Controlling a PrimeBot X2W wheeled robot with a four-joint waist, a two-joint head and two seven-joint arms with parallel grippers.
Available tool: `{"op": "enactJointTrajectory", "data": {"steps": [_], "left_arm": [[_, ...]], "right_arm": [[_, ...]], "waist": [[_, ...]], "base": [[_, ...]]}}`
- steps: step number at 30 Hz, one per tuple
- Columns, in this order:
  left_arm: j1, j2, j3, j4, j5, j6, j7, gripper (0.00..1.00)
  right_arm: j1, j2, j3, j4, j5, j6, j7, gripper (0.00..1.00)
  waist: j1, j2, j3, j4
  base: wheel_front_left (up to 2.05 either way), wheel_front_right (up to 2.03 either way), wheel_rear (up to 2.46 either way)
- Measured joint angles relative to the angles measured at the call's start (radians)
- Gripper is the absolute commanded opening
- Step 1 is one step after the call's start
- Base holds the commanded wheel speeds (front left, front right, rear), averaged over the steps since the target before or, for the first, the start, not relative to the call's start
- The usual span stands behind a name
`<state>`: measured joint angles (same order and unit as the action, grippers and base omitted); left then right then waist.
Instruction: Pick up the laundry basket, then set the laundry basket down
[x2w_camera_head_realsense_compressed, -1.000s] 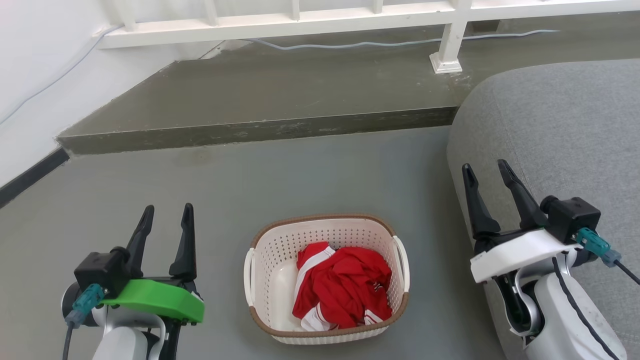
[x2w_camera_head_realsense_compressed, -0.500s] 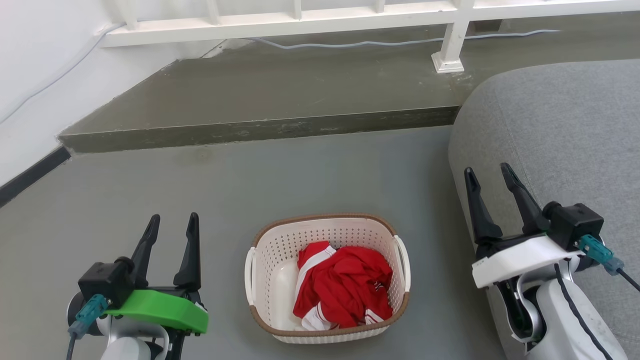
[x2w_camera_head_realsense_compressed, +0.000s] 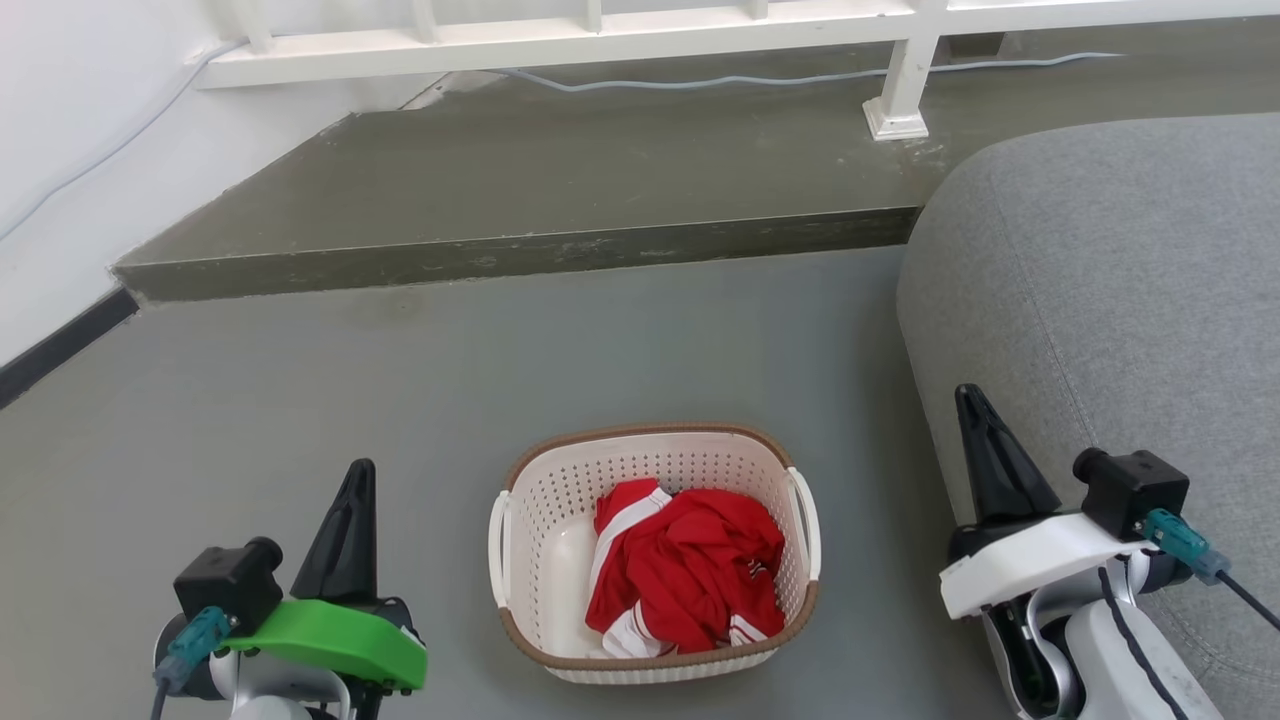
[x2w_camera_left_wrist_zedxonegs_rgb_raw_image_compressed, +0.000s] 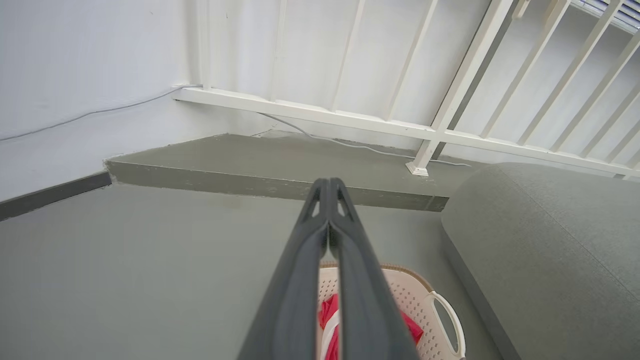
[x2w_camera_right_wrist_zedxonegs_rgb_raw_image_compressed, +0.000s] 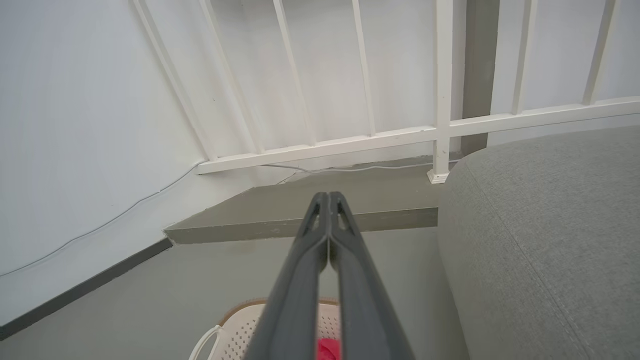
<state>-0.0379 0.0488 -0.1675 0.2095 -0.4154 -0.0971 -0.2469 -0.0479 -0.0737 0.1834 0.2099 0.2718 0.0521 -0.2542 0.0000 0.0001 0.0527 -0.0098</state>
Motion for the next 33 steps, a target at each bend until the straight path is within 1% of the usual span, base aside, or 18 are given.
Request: {"op": "enactJointTrajectory", "data": {"steps": [4, 11, 15, 33], "left_arm": [[0.0, 0.0, 0.005, 0.001, -0.038, 0.0, 0.01, 0.0], [0.0, 0.0, 0.018, 0.004, -0.145, 0.0, 0.036, 0.0], [0.0, 0.0, 0.029, 0.005, -0.195, 0.0, 0.051, 0.0], [0.0, -0.002, 0.072, 0.014, -0.403, -0.001, 0.116, 0.0]], "right_arm": [[0.0, 0.001, -0.006, 0.0, 0.044, 0.0, 0.008, 0.0], [0.0, 0.003, -0.023, -0.001, 0.151, 0.001, 0.028, 0.0], [0.0, 0.004, -0.035, -0.001, 0.228, 0.009, 0.045, 0.0], [0.0, 0.01, -0.09, 0.007, 0.463, 0.018, 0.112, 0.0]], "waist": [[0.0, 0.0, -0.003, 0.0], [0.0, 0.0, -0.007, 0.001], [0.0, 0.0, -0.009, 0.002], [0.0, 0.0, -0.017, 0.004]], "base": [[0.0, 0.0, 0.0], [0.0, 0.0, 0.0], [0.0, 0.0, 0.0], [0.0, 0.0, 0.0]]}}
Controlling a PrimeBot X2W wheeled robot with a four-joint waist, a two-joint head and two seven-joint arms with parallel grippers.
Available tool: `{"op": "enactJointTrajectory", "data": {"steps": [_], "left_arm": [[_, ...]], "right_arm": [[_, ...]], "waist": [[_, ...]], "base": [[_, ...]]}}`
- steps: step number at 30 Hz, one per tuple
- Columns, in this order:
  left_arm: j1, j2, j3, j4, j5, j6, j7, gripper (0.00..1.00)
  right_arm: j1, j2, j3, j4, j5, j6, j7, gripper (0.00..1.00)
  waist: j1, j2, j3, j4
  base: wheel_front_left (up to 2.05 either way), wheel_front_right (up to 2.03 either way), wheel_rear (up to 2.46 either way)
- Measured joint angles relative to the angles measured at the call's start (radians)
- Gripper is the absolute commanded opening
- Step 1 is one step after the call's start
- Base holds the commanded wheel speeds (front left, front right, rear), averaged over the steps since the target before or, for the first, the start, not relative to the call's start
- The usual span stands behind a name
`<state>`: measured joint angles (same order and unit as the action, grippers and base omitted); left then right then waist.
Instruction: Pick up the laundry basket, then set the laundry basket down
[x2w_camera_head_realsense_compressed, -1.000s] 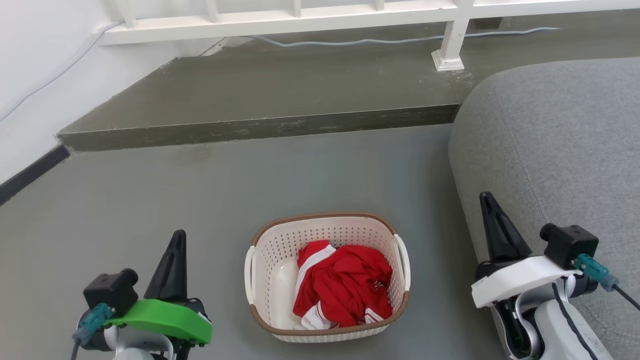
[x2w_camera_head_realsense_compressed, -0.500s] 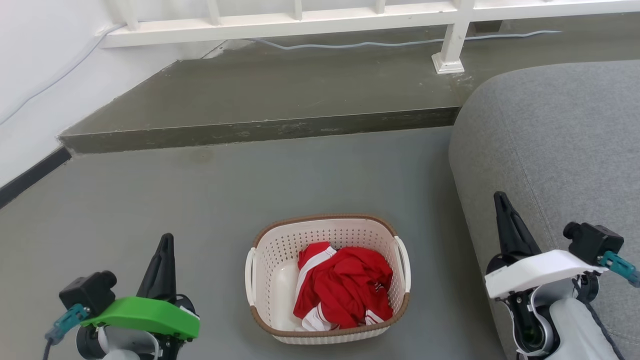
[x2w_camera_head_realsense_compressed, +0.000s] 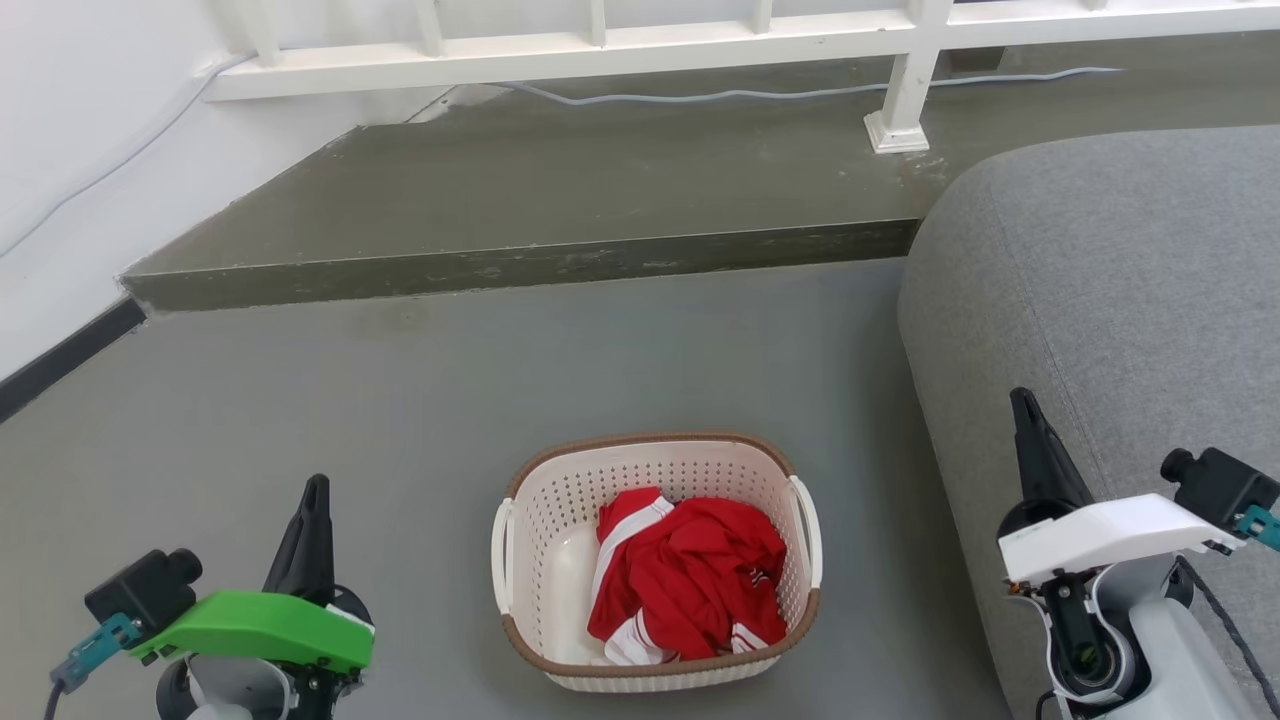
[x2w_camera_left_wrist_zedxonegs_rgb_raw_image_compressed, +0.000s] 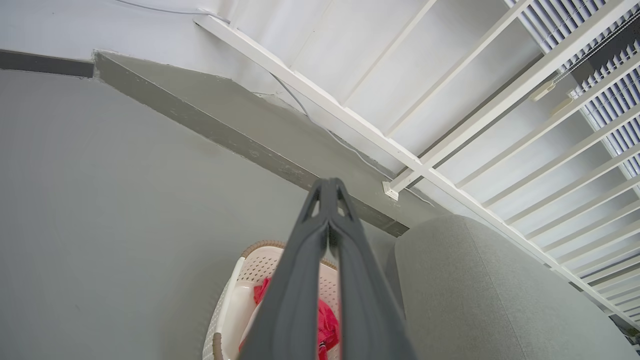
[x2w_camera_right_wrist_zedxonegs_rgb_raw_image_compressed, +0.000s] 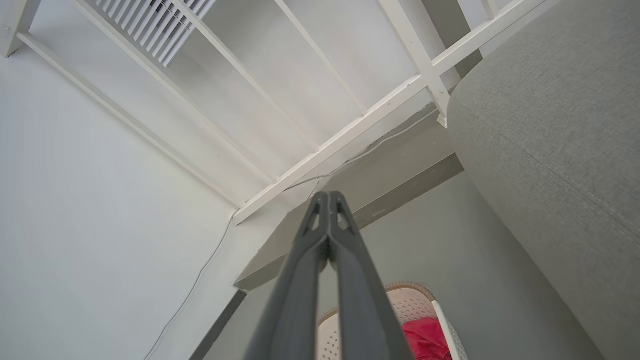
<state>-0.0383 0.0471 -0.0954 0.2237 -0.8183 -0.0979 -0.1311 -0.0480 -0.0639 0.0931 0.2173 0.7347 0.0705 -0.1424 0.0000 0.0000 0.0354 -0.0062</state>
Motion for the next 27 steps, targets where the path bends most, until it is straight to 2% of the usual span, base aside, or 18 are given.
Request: {"op": "enactJointTrajectory", "data": {"steps": [27], "left_arm": [[-0.002, 0.0, 0.066, 0.024, -0.318, -0.009, 0.097, 0.0]], "right_arm": [[-0.003, 0.0, -0.08, 0.025, 0.363, 0.018, 0.091, 0.0]], "waist": [[0.0, 0.0, -0.013, 0.003]], "base": [[0.0, 0.0, 0.0]]}}
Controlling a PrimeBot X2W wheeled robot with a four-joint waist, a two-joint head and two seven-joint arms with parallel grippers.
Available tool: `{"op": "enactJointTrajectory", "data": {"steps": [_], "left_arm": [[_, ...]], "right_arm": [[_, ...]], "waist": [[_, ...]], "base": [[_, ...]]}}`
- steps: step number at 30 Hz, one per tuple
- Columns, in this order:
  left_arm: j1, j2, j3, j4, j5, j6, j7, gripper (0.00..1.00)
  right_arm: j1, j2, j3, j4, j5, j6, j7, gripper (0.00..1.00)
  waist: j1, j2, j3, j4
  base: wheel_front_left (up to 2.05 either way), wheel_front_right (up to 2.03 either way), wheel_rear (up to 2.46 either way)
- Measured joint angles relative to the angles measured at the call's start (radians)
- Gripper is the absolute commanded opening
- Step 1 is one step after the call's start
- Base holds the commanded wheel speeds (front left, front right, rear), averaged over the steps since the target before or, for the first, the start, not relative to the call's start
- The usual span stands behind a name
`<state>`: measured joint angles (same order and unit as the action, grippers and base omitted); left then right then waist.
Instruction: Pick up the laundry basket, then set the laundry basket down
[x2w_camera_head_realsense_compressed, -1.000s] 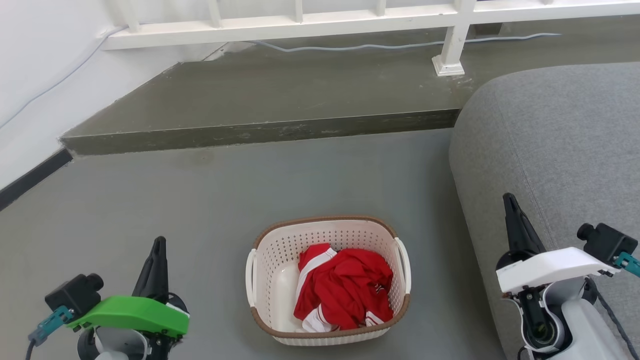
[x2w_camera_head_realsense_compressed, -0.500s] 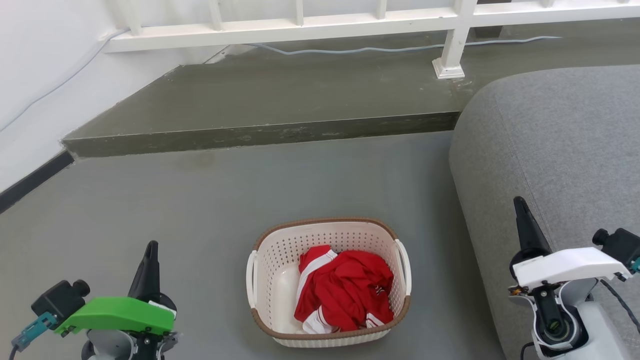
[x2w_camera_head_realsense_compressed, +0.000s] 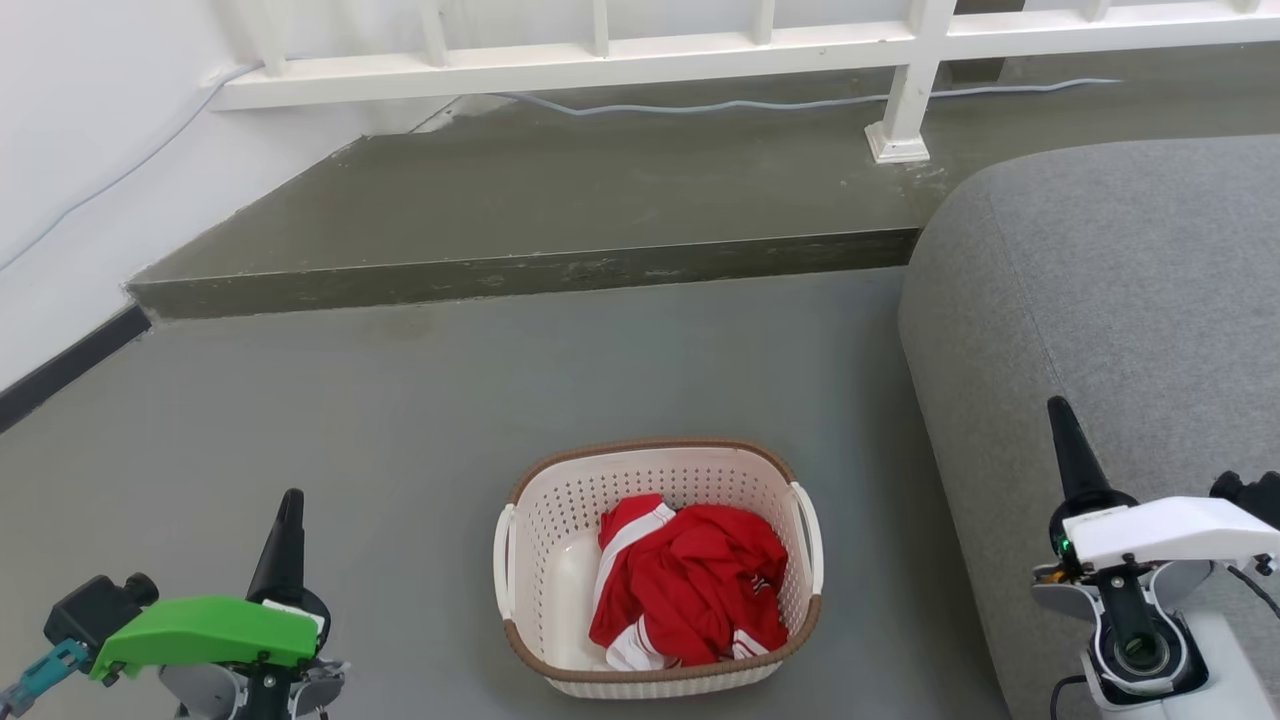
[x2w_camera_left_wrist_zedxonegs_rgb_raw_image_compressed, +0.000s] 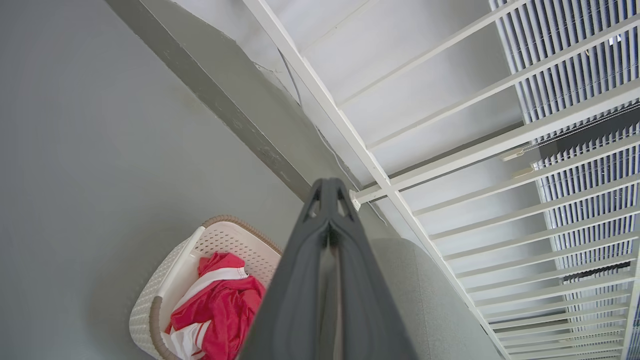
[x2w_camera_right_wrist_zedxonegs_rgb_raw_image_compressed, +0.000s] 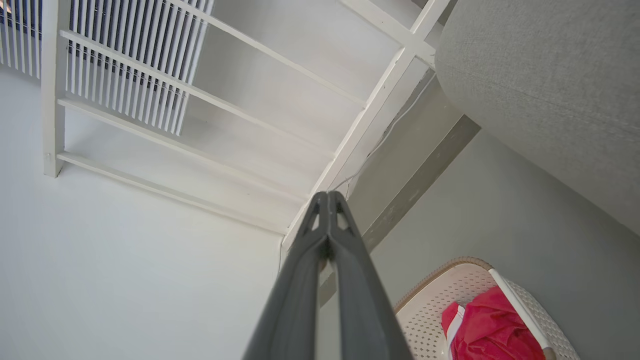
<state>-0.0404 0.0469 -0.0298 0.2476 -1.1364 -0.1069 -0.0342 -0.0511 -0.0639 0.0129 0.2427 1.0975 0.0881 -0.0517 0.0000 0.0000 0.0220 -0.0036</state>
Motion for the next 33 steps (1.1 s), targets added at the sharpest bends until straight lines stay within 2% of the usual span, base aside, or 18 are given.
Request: {"op": "enactJointTrajectory", "data": {"steps": [33], "left_arm": [[-0.004, -0.001, 0.08, 0.022, -0.391, -0.012, 0.113, 0.0]], "right_arm": [[-0.003, 0.002, -0.095, 0.027, 0.44, 0.026, 0.11, 0.0]], "waist": [[0.0, 0.0, -0.016, 0.003]], "base": [[0.0, 0.0, 0.0]]}}
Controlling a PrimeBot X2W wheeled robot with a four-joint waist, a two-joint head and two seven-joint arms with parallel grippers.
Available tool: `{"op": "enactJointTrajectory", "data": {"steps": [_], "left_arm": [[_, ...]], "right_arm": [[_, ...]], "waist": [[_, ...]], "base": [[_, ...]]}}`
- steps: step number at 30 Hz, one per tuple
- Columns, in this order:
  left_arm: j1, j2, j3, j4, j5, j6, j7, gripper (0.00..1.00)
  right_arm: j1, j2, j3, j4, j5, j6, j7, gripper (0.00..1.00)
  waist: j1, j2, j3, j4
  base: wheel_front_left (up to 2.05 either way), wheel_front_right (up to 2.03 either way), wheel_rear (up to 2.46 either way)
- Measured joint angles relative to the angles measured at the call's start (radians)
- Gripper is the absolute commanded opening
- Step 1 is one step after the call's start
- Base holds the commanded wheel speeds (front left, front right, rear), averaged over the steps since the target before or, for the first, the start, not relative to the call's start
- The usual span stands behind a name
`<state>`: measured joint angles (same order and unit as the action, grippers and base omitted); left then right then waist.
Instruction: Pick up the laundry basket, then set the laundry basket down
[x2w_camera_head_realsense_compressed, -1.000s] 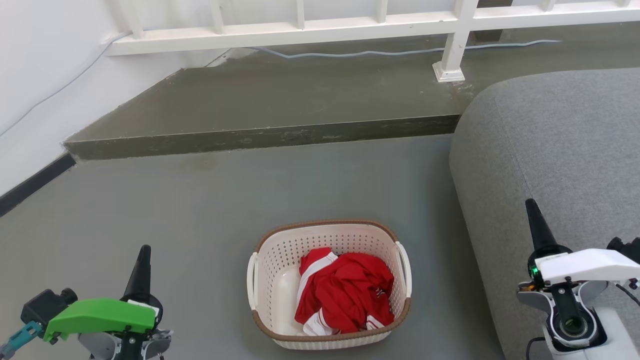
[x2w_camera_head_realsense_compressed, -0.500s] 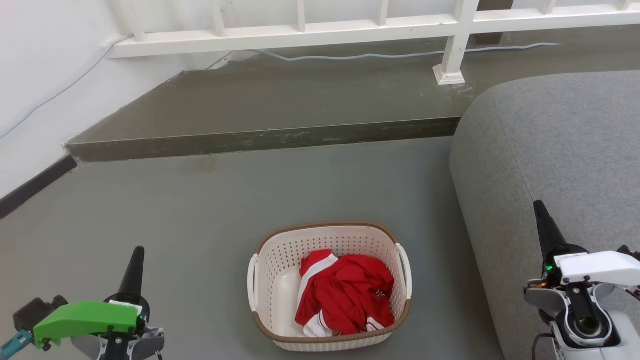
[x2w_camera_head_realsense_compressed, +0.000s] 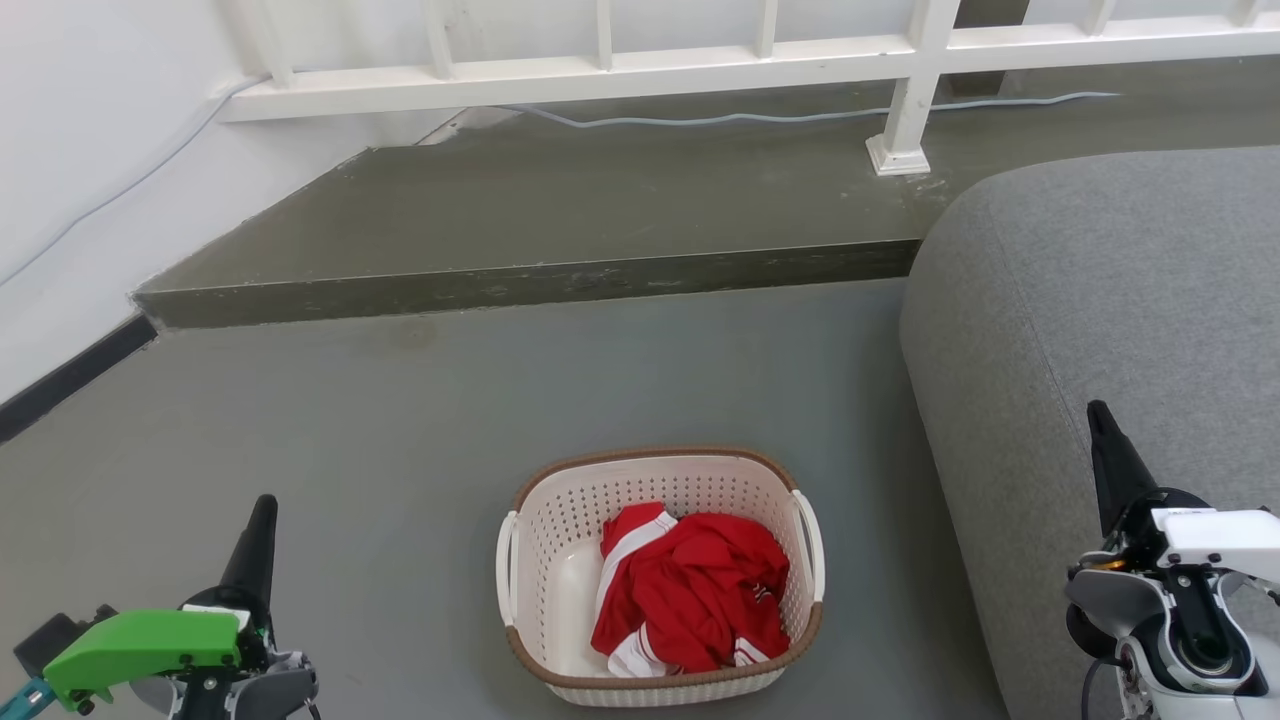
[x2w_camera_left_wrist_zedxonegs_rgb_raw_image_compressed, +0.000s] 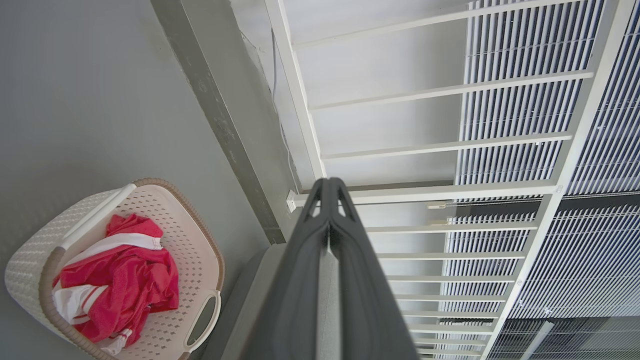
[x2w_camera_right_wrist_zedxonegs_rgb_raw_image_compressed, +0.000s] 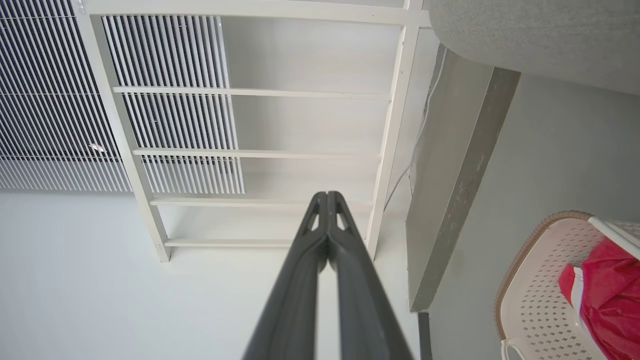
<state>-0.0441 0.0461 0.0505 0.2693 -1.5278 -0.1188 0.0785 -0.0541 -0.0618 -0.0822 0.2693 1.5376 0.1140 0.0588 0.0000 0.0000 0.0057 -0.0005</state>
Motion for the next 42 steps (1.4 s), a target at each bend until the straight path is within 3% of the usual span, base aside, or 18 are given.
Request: {"op": "enactJointTrajectory", "data": {"steps": [7, 42], "left_arm": [[-0.009, 0.0, 0.015, 0.006, -0.081, -0.001, 0.021, 0.0], [-0.018, -0.001, 0.017, 0.006, -0.081, -0.001, 0.022, 0.0]], "right_arm": [[-0.001, 0.0, -0.017, 0.004, 0.084, 0.001, 0.021, 0.0], [-0.003, 0.001, -0.021, 0.006, 0.085, 0.005, 0.022, 0.0]], "waist": [[0.0, 0.0, -0.003, 0.001], [0.0, 0.0, -0.003, 0.0]], "base": [[0.0, 0.0, 0.0], [0.0, 0.0, 0.0]]}}
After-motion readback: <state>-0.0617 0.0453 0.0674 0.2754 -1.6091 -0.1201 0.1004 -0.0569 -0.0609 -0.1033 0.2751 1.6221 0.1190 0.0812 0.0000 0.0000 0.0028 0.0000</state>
